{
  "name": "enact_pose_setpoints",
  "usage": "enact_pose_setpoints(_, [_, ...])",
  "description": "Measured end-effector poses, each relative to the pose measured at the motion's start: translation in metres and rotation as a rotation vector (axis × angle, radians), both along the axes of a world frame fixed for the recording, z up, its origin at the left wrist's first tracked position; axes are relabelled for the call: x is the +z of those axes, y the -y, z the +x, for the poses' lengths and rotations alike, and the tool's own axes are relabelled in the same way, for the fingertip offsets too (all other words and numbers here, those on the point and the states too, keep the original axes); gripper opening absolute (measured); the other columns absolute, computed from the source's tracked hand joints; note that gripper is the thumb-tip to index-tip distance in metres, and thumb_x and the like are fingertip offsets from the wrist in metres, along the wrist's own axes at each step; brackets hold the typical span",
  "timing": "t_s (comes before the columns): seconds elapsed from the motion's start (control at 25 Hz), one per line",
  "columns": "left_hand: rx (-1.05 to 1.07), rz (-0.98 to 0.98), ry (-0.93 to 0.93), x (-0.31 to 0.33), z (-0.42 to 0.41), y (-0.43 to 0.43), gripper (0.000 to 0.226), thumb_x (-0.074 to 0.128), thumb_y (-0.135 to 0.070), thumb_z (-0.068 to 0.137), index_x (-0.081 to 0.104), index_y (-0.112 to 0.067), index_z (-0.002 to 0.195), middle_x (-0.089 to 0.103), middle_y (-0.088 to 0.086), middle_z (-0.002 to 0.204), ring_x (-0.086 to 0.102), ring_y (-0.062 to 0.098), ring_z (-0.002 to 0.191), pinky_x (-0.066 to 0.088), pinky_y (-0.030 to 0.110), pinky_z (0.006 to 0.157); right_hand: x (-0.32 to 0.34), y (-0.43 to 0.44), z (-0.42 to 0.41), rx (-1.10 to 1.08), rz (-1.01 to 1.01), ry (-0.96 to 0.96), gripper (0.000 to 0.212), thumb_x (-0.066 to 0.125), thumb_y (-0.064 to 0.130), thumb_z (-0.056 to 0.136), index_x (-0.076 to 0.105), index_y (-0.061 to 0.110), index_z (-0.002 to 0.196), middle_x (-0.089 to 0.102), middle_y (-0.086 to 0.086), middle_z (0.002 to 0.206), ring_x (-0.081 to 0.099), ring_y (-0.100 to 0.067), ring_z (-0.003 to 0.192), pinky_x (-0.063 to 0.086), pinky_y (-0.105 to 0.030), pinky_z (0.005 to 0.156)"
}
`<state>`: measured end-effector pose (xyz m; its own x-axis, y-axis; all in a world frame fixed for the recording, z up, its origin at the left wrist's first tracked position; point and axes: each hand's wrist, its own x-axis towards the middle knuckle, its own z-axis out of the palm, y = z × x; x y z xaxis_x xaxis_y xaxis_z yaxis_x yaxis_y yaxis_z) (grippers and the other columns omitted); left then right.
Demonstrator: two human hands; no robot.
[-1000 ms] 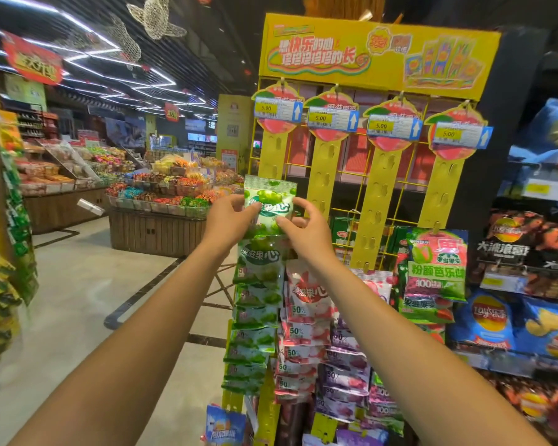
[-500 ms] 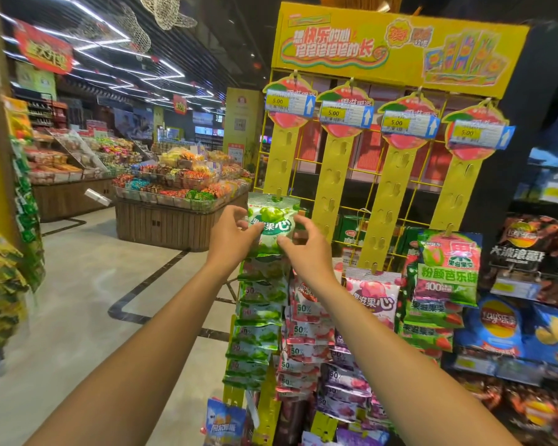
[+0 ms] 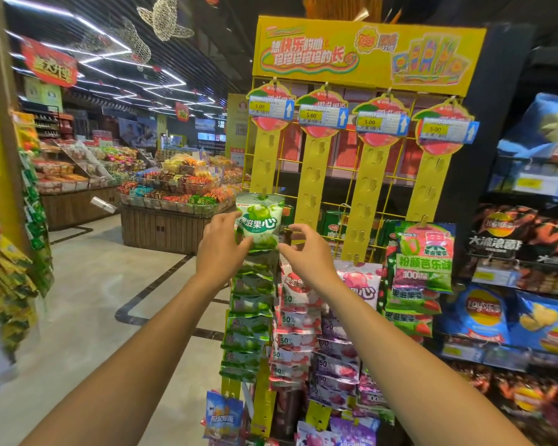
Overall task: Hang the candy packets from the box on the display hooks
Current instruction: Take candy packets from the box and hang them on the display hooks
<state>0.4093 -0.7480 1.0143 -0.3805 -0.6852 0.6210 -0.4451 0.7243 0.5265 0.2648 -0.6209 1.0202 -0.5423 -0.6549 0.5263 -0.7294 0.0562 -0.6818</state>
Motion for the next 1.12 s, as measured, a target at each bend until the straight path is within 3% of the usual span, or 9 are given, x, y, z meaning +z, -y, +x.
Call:
enact_pose_setpoints(0.24, [0.063,-0.274,0.251,-0.025,-0.014,-0.053,0.064,0.068,-0.047,0.095,0.046,-0.024,0.151,0.043,0.006,0.157,0.037,0.029,0.147,0.047,0.053,0.106,-0.016,-0.066,-0.024,-0.067,0.105,-0.207,0.045,0.068,0.039,0.092,0.058,0.027,0.135,0.057,0.003,0.135,0.059,-0.017,0.119,0.054,-0.043,0.096])
enact_pose_setpoints(0.44, [-0.058,-0.377,0.352,-0.056,-0.05,-0.123,0.067,0.065,-0.053,0.096,0.044,-0.026,0.153,0.042,0.008,0.16,0.036,0.031,0.15,0.042,0.051,0.114,-0.04,-0.156,-0.051,-0.17,0.239,-0.33,0.047,0.066,0.04,0.097,0.054,0.025,0.14,0.05,0.002,0.14,0.048,-0.02,0.133,0.049,-0.04,0.101])
enact_pose_setpoints(0.72, [-0.302,-0.415,0.44,-0.098,-0.121,-0.266,0.067,0.058,-0.054,0.099,0.04,-0.026,0.157,0.039,0.01,0.163,0.033,0.036,0.153,0.038,0.052,0.118,-0.075,-0.329,-0.1,-0.36,0.347,-0.423,0.044,0.064,0.037,0.098,0.053,0.026,0.139,0.048,0.003,0.139,0.044,-0.022,0.133,0.051,-0.038,0.1])
enact_pose_setpoints(0.92, [-0.491,-0.444,0.472,-0.14,-0.173,-0.395,0.066,0.055,-0.054,0.099,0.043,-0.025,0.157,0.038,0.008,0.165,0.031,0.034,0.154,0.037,0.053,0.118,-0.109,-0.476,-0.134,-0.536,0.484,-0.394,0.05,0.064,0.04,0.097,0.051,0.025,0.144,0.042,0.0,0.152,0.037,-0.026,0.143,0.047,-0.045,0.11])
enact_pose_setpoints(1.12, [-0.693,-0.439,0.564,-0.187,-0.217,-0.509,0.067,0.047,-0.058,0.102,0.032,-0.031,0.161,0.022,0.004,0.172,0.015,0.03,0.16,0.025,0.052,0.126,-0.151,-0.607,-0.15,-0.703,0.612,-0.295,0.05,0.065,0.037,0.097,0.052,0.025,0.143,0.04,-0.002,0.157,0.037,-0.026,0.146,0.051,-0.043,0.106])
